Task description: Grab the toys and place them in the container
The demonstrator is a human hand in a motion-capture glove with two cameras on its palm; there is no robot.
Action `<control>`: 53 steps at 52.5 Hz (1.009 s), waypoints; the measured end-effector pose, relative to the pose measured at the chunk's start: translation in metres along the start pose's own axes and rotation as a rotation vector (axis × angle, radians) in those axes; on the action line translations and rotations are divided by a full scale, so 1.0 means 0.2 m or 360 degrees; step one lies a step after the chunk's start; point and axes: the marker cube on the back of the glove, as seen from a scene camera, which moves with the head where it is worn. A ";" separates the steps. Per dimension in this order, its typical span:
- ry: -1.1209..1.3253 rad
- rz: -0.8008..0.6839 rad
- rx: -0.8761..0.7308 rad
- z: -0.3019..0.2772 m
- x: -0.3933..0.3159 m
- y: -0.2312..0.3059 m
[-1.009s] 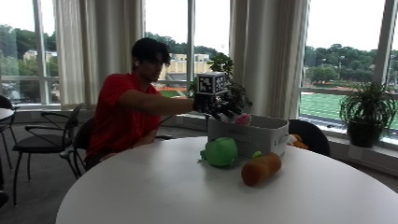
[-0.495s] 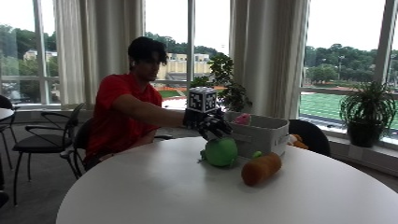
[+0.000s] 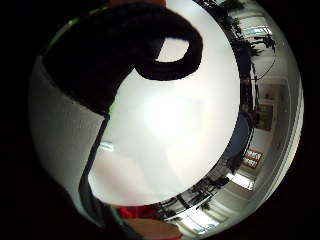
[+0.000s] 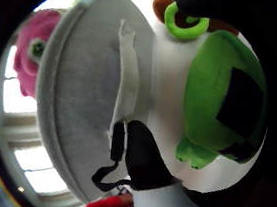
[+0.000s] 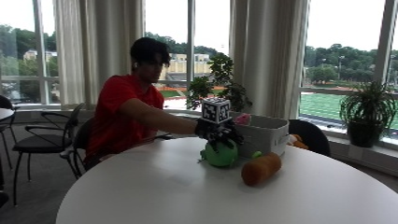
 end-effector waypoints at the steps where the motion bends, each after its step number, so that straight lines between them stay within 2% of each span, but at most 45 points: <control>1: 0.0023 -0.0044 -0.0025 0.01 -0.01 0.00; 7: 0.0210 0.0028 -0.0134 0.10 -0.01 -0.05; 20: 0.0166 0.0140 -0.0341 0.17 0.14 -0.09; 24: 0.0232 0.0113 -0.0281 0.19 0.08 -0.08; 31: 0.0322 0.0050 -0.0031 0.16 0.07 -0.12; 39: 0.0265 -0.0013 0.0092 0.14 0.07 -0.13; 53: 0.0228 0.0000 0.0058 0.04 0.14 -0.07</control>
